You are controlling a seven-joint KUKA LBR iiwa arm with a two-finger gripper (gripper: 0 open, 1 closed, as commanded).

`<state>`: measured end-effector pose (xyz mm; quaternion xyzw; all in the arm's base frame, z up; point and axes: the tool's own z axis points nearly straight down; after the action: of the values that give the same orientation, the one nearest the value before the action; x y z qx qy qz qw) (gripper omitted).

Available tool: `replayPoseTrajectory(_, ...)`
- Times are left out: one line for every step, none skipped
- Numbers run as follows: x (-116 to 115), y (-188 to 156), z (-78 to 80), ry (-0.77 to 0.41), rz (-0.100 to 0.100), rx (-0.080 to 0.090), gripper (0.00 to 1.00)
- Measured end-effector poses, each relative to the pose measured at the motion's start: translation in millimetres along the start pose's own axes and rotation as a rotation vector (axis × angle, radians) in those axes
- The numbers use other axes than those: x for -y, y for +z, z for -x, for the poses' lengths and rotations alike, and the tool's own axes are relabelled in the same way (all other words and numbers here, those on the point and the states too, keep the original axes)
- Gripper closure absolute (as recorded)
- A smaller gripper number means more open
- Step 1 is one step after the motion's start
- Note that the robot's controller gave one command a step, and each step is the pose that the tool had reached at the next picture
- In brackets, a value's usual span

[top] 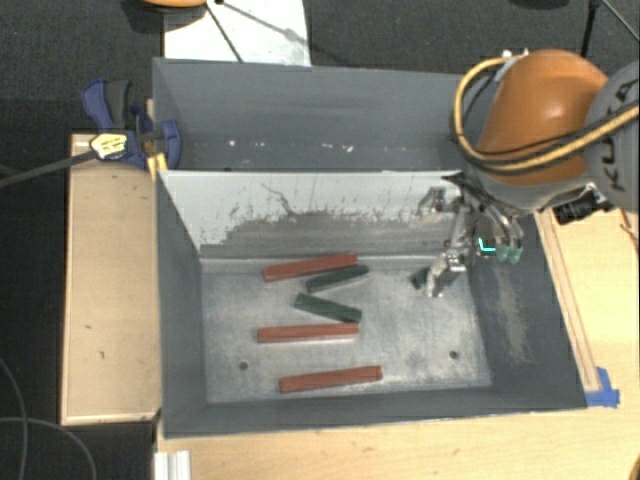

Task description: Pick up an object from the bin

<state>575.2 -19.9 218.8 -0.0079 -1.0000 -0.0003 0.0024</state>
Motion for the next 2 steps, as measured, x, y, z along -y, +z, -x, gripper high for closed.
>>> replayPoseTrajectory(0.0, -4.4, 1.5, 0.000, 0.000, 0.008, 0.00)
replayPoseTrajectory(-43.7, 46.5, -7.9, -0.055, -0.001, 0.014, 0.00)
